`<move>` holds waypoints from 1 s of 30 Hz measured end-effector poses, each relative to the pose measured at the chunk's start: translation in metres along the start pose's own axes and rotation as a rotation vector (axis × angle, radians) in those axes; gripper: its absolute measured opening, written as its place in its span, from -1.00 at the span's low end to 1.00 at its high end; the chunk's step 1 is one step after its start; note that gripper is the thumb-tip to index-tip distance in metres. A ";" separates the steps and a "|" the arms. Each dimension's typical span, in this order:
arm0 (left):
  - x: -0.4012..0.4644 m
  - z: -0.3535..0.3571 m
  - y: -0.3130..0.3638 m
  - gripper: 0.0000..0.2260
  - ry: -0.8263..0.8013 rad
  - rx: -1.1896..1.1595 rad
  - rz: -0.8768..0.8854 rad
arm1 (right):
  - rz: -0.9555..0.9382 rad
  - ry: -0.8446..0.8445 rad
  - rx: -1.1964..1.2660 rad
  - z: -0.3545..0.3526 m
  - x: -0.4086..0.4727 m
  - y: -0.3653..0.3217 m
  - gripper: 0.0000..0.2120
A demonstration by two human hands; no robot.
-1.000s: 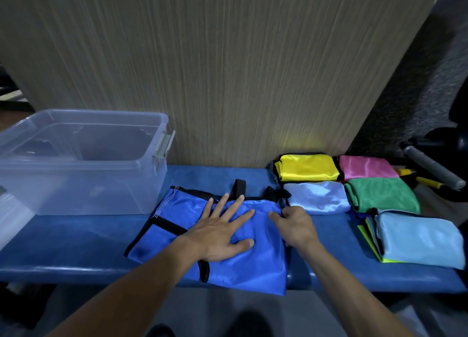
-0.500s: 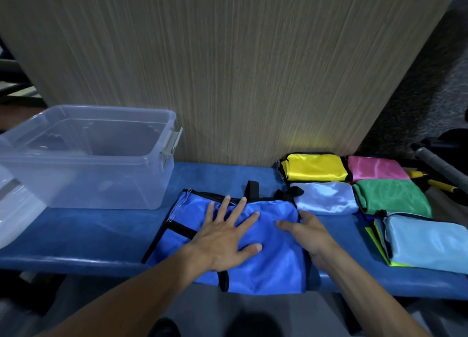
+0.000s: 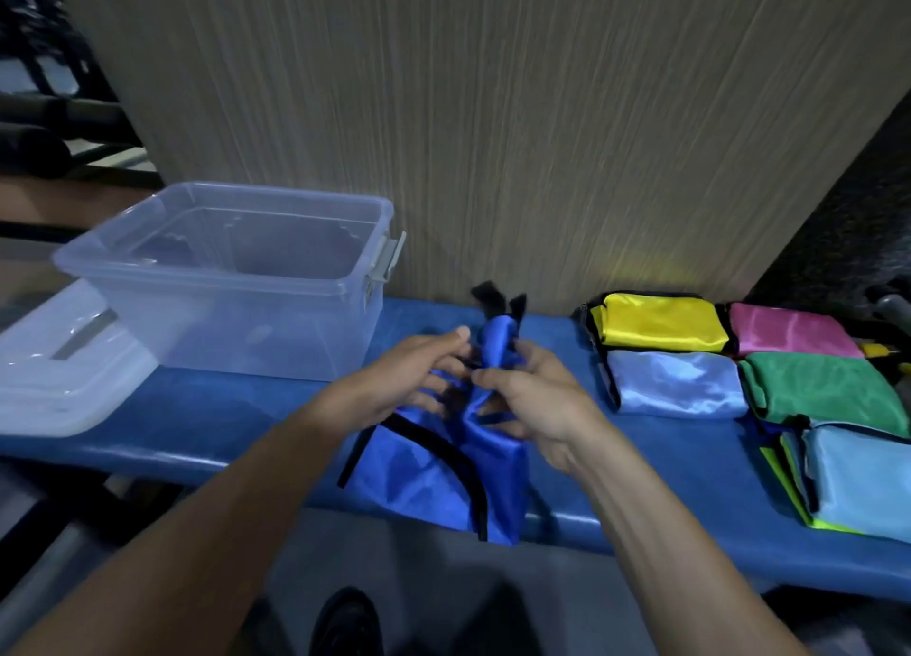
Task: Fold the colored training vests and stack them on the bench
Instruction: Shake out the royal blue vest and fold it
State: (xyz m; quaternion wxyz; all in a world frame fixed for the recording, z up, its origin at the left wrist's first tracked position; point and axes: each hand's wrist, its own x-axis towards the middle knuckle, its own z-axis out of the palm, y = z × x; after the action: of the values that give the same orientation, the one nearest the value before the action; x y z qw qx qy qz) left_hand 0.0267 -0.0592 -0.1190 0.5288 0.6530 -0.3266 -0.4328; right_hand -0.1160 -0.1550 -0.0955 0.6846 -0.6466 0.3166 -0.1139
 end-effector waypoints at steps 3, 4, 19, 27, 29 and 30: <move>-0.005 -0.009 -0.006 -0.69 0.097 -0.134 -0.049 | -0.008 -0.170 -0.012 0.051 0.009 0.013 -0.54; -0.005 -0.012 -0.010 -0.74 0.170 -0.124 -0.068 | -0.007 -0.198 -0.014 0.059 0.011 0.018 -0.49; 0.004 -0.033 -0.053 -0.68 0.489 0.731 0.109 | -0.850 0.134 -1.300 0.024 -0.039 0.103 -0.53; -0.003 -0.028 -0.061 -0.62 0.548 0.770 0.160 | -1.042 0.195 -1.388 0.029 -0.045 0.132 -0.36; -0.007 -0.028 -0.056 -0.55 0.522 0.771 0.132 | -1.030 0.195 -1.400 0.026 -0.046 0.135 -0.36; -0.010 -0.029 -0.052 -0.48 0.492 0.821 0.115 | -1.033 0.191 -1.403 0.025 -0.046 0.135 -0.39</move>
State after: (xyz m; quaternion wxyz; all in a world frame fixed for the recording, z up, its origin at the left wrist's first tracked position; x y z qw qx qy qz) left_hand 0.0471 -0.0269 -0.1658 0.3118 0.8717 -0.3714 -0.0707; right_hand -0.1718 -0.0899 -0.2128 -0.0375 -0.9687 0.0370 -0.2425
